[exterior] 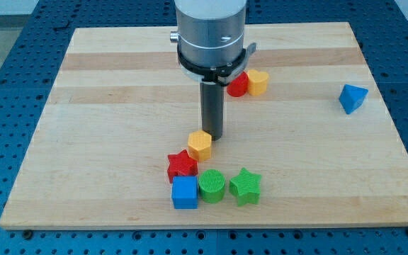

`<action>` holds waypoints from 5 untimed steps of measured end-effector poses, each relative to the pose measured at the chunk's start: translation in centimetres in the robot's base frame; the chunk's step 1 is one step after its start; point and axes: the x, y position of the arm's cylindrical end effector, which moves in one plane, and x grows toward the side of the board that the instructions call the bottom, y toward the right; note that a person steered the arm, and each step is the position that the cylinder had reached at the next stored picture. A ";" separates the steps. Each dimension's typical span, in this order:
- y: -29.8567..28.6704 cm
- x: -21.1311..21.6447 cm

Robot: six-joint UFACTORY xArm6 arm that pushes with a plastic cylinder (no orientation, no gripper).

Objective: Move the yellow hexagon to the top of green circle

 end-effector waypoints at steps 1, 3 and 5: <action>0.0 0.0; -1.4 -2.6; -7.9 0.3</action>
